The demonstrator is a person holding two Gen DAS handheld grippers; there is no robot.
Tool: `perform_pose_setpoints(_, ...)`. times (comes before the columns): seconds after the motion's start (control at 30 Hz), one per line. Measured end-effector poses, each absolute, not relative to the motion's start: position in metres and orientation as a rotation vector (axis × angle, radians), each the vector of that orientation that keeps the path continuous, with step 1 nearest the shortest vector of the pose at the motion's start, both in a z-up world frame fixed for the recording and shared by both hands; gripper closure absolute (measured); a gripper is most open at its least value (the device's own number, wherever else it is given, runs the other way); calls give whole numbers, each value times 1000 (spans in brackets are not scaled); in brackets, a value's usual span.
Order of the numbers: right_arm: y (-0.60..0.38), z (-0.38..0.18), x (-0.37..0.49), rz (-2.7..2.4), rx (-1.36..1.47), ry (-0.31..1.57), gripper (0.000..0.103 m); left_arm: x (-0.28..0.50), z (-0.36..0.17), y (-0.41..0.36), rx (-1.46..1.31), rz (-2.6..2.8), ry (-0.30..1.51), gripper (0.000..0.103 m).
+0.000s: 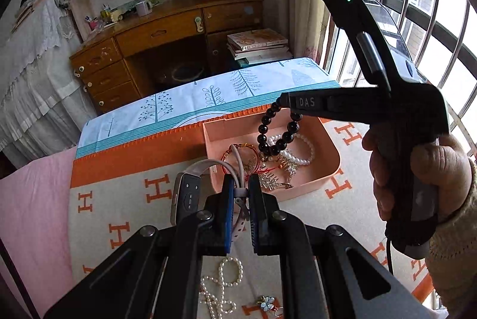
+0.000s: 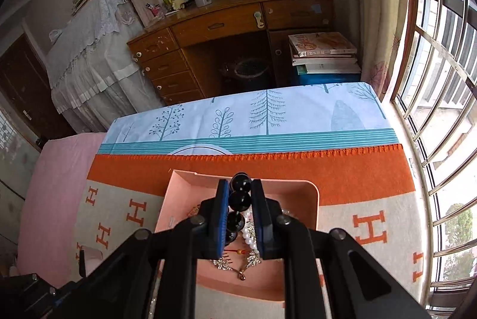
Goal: Organize jewelry
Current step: 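Drop the black bead bracelet into the pink box with the right tool while the left tool carries the watch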
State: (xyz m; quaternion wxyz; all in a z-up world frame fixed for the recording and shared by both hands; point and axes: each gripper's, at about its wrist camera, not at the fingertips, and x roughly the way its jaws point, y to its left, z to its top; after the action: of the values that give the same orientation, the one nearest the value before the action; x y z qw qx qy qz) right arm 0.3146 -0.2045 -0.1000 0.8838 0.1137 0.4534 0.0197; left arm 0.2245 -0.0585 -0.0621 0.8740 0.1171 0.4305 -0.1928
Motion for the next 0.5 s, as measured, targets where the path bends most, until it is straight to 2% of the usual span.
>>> perform_pose_setpoints(0.2,-221,-130,311,-15,161,1035,87,255,-75,-72,263,-396,922,96)
perform_pose_setpoints(0.3,-233,-126,295,14,204,1016,85,272,-83,-82,267,-396,949,96)
perform_pose_setpoints(0.37,-239,-121,284,24,223,995,79,284,-91,-88,254,-402,979,96)
perform_pose_setpoints(0.5,-247,-114,258,58,263,959,78,305,-110,-103,237,-402,1043,96)
